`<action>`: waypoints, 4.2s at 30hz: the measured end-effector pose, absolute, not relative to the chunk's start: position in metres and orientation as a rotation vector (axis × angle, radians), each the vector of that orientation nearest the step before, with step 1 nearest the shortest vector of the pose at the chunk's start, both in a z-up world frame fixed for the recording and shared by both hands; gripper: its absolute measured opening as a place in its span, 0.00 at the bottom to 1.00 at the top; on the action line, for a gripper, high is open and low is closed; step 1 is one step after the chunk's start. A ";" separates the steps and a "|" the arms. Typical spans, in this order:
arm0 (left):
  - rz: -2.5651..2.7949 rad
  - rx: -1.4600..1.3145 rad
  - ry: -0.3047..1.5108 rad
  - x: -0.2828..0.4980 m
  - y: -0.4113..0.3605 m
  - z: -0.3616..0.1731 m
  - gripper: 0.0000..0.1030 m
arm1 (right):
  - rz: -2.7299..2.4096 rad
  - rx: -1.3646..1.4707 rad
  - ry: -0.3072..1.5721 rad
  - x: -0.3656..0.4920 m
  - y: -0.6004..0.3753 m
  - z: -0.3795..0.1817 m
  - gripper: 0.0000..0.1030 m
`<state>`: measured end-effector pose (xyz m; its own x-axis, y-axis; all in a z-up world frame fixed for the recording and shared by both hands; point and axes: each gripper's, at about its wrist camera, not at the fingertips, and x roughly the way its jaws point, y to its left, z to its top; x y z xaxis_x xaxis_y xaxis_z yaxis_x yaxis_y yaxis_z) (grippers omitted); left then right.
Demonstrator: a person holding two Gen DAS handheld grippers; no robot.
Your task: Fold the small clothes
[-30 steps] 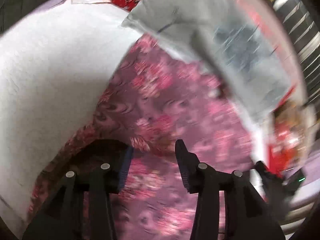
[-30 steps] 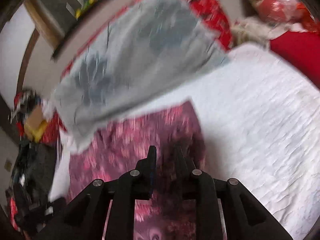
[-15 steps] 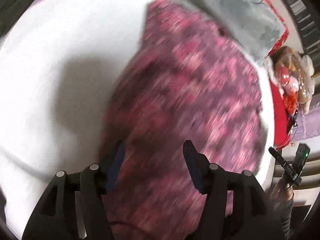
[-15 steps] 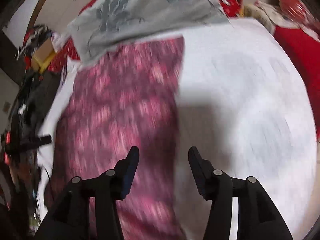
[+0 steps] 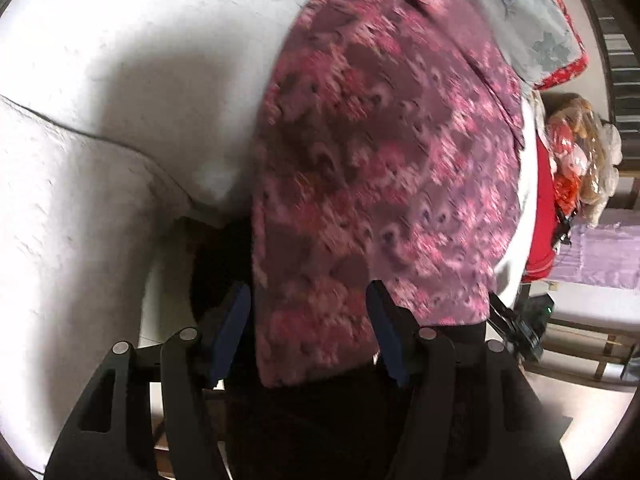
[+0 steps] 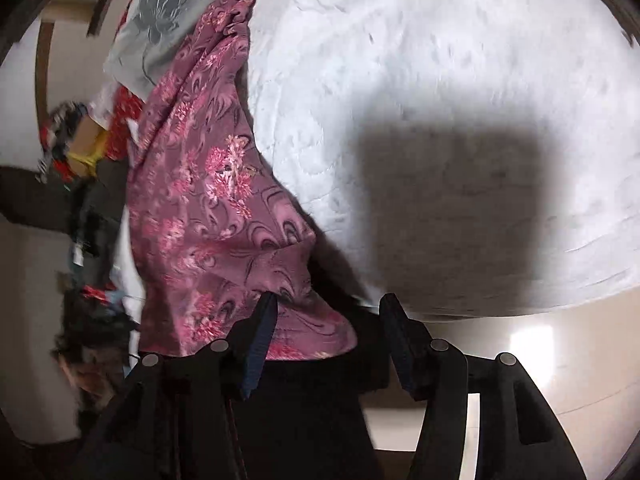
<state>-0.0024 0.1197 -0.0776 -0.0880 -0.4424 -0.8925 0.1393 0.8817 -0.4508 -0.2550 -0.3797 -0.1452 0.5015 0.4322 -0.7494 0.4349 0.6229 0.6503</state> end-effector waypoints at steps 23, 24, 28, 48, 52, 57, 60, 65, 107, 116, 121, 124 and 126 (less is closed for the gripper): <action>-0.441 -0.276 1.567 -0.019 0.125 -0.075 0.34 | 0.222 0.813 0.980 -0.235 -0.353 -0.101 0.04; -0.433 -0.276 1.577 -0.020 0.124 -0.079 0.52 | 0.220 0.819 0.986 -0.236 -0.355 -0.103 0.04; -0.448 -0.251 1.623 -0.028 0.116 -0.090 0.54 | 0.222 0.841 1.001 -0.238 -0.354 -0.108 0.09; -0.638 -0.486 1.332 0.035 0.085 0.008 0.06 | 0.312 0.854 0.712 -0.205 -0.361 -0.026 0.04; -0.621 -0.539 1.255 0.079 0.077 0.017 0.06 | 0.311 0.879 0.632 -0.173 -0.374 -0.007 0.04; -0.580 -0.584 1.181 0.139 0.067 0.018 0.06 | 0.259 0.933 0.552 -0.120 -0.402 0.000 0.04; -0.544 -0.612 1.137 0.185 0.061 0.017 0.06 | 0.206 0.961 0.520 -0.080 -0.423 -0.002 0.04; -0.515 -0.669 1.094 0.264 0.042 0.014 0.06 | 0.135 1.006 0.498 -0.019 -0.449 -0.015 0.04; -0.318 -0.290 0.978 0.269 -0.068 -0.050 0.42 | -0.222 0.826 0.727 0.108 -0.482 -0.063 0.04; -0.190 -0.282 1.048 0.297 -0.044 -0.069 0.42 | -0.313 0.848 0.729 0.096 -0.500 -0.078 0.07; -0.240 -0.368 1.018 0.284 -0.021 -0.048 0.42 | -0.259 0.874 0.652 0.049 -0.489 -0.051 0.31; -0.305 -0.331 1.042 0.269 -0.031 -0.046 0.42 | -0.232 0.859 0.702 0.016 -0.469 -0.058 0.45; -0.317 -0.257 1.055 0.260 -0.045 -0.050 0.43 | -0.207 0.849 0.737 0.007 -0.457 -0.068 0.37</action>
<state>0.2596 -0.0451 -0.0502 0.4551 -0.3749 -0.8077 0.1316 0.9254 -0.3554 0.0072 -0.4567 -0.0682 0.7376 0.1159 -0.6652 0.4448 0.6578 0.6079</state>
